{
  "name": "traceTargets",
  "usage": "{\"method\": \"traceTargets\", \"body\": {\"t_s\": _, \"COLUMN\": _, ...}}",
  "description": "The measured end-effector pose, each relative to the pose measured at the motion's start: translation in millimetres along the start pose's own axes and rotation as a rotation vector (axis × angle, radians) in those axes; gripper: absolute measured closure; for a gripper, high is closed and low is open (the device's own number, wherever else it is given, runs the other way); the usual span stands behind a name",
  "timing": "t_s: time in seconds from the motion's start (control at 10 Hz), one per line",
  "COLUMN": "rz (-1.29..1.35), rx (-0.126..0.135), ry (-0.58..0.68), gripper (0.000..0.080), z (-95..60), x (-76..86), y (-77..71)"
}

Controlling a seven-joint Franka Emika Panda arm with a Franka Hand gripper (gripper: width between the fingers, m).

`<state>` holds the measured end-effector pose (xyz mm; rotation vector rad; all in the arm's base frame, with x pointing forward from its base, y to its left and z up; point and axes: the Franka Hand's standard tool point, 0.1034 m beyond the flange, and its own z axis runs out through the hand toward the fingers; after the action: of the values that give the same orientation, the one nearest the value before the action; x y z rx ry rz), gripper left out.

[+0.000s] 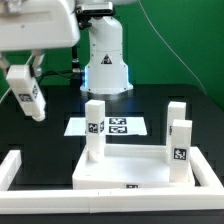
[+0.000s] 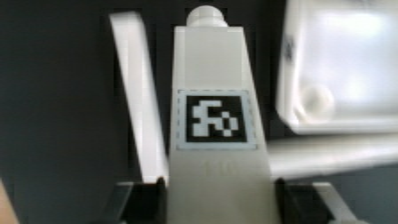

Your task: Assemble desk

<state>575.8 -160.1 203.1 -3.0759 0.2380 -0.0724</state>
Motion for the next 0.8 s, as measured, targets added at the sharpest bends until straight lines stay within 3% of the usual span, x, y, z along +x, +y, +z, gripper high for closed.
{"method": "traceTargets", "body": {"t_s": 0.1, "rz": 0.001, "rx": -0.003, "ry": 0.119, "gripper": 0.0511, "z": -9.8, "x": 3.7, "y": -32.2}}
{"method": "traceTargets", "body": {"t_s": 0.2, "rz": 0.063, "rx": 0.014, "ry": 0.246, "gripper": 0.0511, "z": -10.0, "x": -2.9, "y": -51.8}}
{"method": "traceTargets", "body": {"t_s": 0.4, "rz": 0.132, "rx": 0.02, "ry": 0.402, "gripper": 0.0511, "z": -1.3, "x": -11.9, "y": -55.3}}
{"method": "traceTargets", "body": {"t_s": 0.5, "rz": 0.112, "rx": -0.026, "ry": 0.479, "gripper": 0.0511, "z": -5.7, "x": -9.3, "y": -48.4}}
{"method": "traceTargets", "body": {"t_s": 0.6, "rz": 0.107, "rx": -0.052, "ry": 0.513, "gripper": 0.0511, "z": -5.7, "x": -11.0, "y": -45.6}}
{"method": "traceTargets", "body": {"t_s": 0.8, "rz": 0.106, "rx": -0.05, "ry": 0.503, "gripper": 0.0511, "z": -2.9, "x": -12.4, "y": -46.7}}
